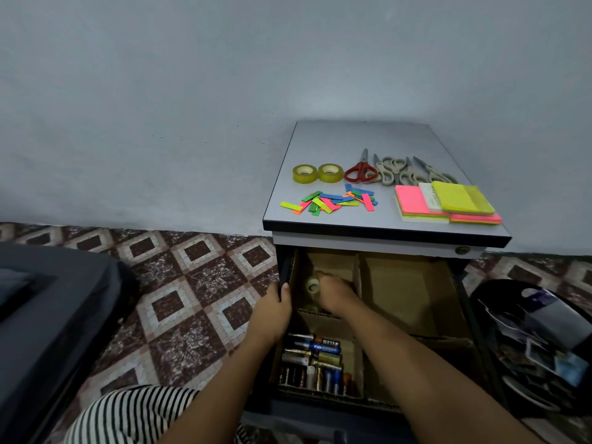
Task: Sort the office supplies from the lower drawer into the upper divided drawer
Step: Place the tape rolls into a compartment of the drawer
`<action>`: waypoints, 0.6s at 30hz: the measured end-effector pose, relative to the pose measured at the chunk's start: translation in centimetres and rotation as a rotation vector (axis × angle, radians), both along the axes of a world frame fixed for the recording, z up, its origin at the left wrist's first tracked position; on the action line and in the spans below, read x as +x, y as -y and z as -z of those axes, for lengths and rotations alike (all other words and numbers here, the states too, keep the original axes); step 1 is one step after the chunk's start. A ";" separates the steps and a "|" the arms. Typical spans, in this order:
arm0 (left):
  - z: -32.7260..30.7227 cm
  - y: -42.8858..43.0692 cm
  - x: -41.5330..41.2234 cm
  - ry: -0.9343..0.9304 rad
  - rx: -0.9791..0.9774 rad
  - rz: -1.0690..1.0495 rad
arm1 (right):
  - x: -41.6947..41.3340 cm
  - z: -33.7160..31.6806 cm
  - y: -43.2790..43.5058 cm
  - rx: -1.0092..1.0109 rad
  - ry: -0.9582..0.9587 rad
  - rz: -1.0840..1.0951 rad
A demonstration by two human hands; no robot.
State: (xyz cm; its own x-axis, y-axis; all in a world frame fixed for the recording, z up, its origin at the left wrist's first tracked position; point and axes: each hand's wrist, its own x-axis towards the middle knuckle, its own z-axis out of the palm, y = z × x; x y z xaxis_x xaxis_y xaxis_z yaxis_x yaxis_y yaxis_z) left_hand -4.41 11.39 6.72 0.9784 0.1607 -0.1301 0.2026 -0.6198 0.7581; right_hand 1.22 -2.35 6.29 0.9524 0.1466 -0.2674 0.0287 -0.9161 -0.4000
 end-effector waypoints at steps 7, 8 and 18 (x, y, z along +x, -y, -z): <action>0.0 -0.1 0.1 -0.007 0.008 -0.004 | -0.1 0.2 0.0 0.018 -0.076 -0.011; -0.1 -0.1 0.0 -0.010 0.004 -0.005 | 0.0 0.2 0.0 0.035 -0.071 -0.006; -0.2 0.0 -0.2 0.002 0.006 -0.009 | -0.3 0.0 0.2 0.038 0.027 -0.006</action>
State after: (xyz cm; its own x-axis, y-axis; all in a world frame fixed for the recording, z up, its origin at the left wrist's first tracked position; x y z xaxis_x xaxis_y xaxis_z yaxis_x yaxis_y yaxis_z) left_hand -4.56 11.36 6.89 0.9771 0.1704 -0.1271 0.2067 -0.6221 0.7552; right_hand 0.96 -2.60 6.29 0.9584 0.1618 -0.2353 0.0454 -0.8999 -0.4338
